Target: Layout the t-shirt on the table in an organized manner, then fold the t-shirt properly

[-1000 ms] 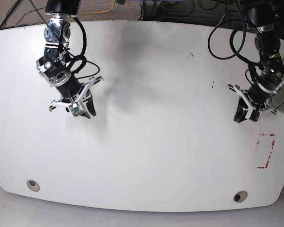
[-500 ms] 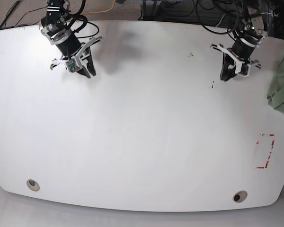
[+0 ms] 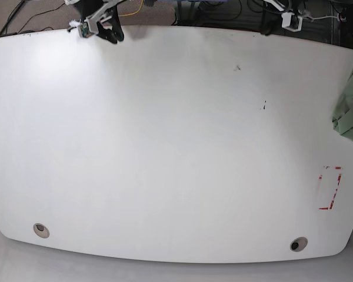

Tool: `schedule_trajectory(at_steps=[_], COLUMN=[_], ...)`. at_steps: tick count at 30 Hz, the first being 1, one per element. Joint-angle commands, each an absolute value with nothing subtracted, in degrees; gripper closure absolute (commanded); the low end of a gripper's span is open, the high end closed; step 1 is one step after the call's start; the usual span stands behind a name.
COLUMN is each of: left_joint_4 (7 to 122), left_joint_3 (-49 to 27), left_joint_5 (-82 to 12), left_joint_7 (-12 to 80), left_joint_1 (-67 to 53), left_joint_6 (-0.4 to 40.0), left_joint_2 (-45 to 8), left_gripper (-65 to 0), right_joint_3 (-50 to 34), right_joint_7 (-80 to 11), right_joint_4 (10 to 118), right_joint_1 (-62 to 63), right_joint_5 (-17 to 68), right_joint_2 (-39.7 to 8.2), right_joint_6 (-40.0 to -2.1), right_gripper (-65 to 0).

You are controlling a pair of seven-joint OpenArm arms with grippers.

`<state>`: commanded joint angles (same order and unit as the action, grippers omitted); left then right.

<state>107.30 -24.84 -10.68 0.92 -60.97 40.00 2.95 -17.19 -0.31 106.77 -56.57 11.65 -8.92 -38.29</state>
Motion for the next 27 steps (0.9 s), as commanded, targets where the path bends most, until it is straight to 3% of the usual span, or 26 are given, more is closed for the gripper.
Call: schedule_trajectory(at_steps=[7, 12, 27], left_joint_4=[102.3, 90.5, 46.8], left_joint_3=[-24.6, -24.4, -20.3], left_joint_5=[-13.6, -13.1, -2.4], left_joint_7=[0.9, 0.9, 0.9], left_joint_1=[-69.1, -68.8, -41.2], left_joint_6=[40.0, 40.0, 40.0], left_joint_2=[2.9, 2.8, 1.1], left_gripper=[-3.6, -3.6, -3.6], right_joint_3=[-16.9, -16.7, -10.3], right_joint_7=[-0.2, -0.2, -0.1], right_joint_4=[103.3, 94.6, 59.4], right_joint_1=[-63.8, -63.9, -43.9], right_joint_5=[11.9, 11.6, 11.6], right_joint_2=[-8.9, -10.2, -13.8], right_joint_6=[-38.4, -40.0, -40.0], right_gripper=[-9.4, -9.4, -9.4])
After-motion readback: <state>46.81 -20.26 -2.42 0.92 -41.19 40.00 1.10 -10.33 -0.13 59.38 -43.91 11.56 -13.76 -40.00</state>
